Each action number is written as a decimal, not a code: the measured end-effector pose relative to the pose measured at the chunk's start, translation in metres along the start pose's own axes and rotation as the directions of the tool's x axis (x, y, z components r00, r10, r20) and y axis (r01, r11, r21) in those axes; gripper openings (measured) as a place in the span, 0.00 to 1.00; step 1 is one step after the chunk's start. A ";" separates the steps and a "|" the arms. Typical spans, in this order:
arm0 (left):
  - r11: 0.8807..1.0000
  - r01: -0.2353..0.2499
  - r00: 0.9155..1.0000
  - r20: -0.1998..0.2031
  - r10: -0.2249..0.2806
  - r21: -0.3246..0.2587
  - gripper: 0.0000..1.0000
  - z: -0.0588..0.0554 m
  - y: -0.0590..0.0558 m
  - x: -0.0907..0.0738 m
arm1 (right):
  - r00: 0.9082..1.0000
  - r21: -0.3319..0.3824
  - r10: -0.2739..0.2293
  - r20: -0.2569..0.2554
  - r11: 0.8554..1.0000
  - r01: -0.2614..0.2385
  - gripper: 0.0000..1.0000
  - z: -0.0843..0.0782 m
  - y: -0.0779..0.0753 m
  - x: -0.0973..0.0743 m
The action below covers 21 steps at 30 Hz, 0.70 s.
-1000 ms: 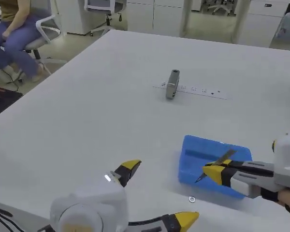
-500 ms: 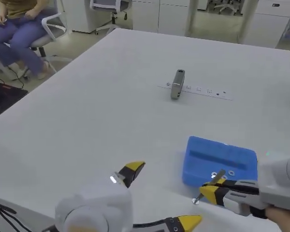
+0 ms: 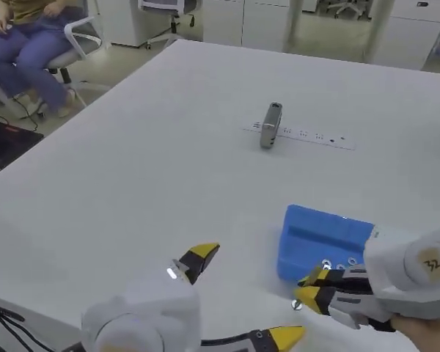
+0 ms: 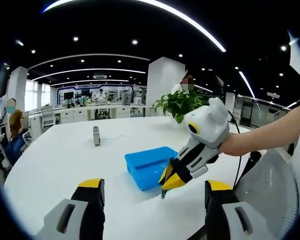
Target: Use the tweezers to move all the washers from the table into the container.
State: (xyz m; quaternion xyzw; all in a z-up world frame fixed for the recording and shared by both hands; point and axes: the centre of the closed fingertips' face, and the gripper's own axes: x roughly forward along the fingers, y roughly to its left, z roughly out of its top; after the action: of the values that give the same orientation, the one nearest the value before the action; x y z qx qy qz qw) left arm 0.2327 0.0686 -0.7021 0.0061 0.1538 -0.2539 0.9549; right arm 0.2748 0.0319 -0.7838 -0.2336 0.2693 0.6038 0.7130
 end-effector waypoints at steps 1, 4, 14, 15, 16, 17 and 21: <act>1.000 -0.001 1.000 -0.004 0.001 0.001 0.84 -0.001 0.000 0.000 | 1.000 -0.033 0.000 -0.006 0.999 0.000 0.03 0.000 0.002 0.001; 1.000 0.000 1.000 -0.017 0.000 0.001 0.84 -0.003 0.000 0.001 | 1.000 -0.082 -0.001 -0.017 0.997 -0.001 0.03 0.001 0.008 0.003; 1.000 0.014 1.000 -0.016 -0.015 -0.021 0.84 -0.003 -0.001 0.001 | 0.999 -0.038 -0.046 0.007 0.998 0.047 0.02 0.002 0.003 -0.003; 1.000 0.016 1.000 -0.017 -0.017 -0.019 0.84 -0.003 -0.002 0.002 | 0.999 -0.034 -0.048 0.016 0.998 0.048 0.02 0.004 0.004 -0.005; 1.000 0.016 1.000 -0.019 -0.017 -0.013 0.84 -0.004 -0.002 0.002 | 0.998 -0.027 -0.053 0.033 0.998 0.054 0.02 0.007 0.003 -0.009; 1.000 0.016 1.000 -0.021 -0.017 -0.013 0.84 -0.004 -0.002 0.002 | 0.998 -0.016 -0.055 0.043 0.998 0.056 0.02 0.009 0.002 -0.011; 1.000 0.010 1.000 -0.015 -0.010 -0.023 0.84 -0.003 -0.001 0.001 | 0.988 0.072 -0.075 0.132 0.995 0.066 0.02 0.026 -0.003 -0.024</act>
State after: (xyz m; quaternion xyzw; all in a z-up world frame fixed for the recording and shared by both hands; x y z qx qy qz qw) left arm 0.2327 0.0674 -0.7053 -0.0036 0.1637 -0.2569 0.9525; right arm 0.2777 0.0314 -0.7484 -0.1777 0.2322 0.5830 0.7580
